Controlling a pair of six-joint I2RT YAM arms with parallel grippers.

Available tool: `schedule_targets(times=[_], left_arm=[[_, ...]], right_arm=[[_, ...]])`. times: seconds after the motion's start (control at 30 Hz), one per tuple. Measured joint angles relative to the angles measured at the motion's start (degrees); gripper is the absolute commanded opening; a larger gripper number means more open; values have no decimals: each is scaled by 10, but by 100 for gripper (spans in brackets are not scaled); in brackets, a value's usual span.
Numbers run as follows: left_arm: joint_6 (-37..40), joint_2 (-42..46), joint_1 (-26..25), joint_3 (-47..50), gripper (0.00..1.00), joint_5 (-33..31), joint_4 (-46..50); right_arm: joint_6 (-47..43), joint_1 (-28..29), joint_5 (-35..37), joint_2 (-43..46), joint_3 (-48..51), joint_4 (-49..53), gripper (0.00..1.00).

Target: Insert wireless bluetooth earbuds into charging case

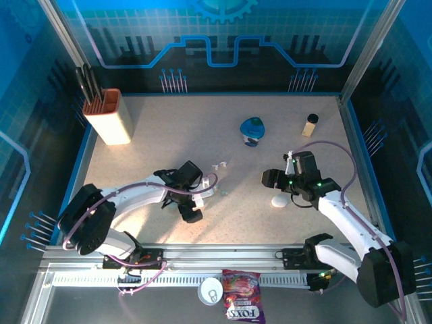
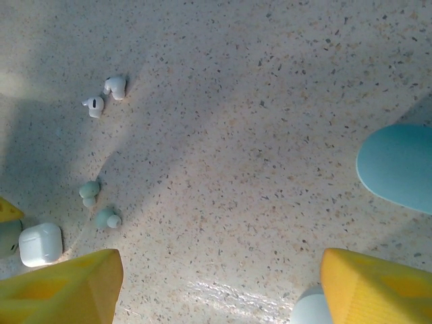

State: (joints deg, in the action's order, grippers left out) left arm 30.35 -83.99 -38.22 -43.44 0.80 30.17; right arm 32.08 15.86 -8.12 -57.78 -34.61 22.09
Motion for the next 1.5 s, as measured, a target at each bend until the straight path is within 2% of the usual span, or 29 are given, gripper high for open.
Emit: schedule_targets(times=[0.07,0.23,0.37,0.77,1.03,1.2,1.37,1.5], left_arm=[[-2,-15,0,-2,89,-5,0],[-4,-38,0,-8,85,-5,-8],[-4,-45,0,-13,76,-6,-9],[-15,-54,6,-25,32,-2,-17],[-12,-37,5,-16,30,11,-22],[3,38,4,10,30,21,-51],[37,128,-2,40,30,25,-101],[66,165,-8,54,30,25,-129]], right_arm=[[0,0,-2,-2,0,-5,78],[0,0,-10,-13,0,-17,78],[0,0,-13,-13,1,-29,78],[-2,0,-19,-26,16,-42,78],[-2,3,-28,-38,16,-46,77],[0,23,-51,-50,10,-54,76],[5,66,-91,-95,-27,-69,76],[16,118,-125,-129,-49,-103,76]])
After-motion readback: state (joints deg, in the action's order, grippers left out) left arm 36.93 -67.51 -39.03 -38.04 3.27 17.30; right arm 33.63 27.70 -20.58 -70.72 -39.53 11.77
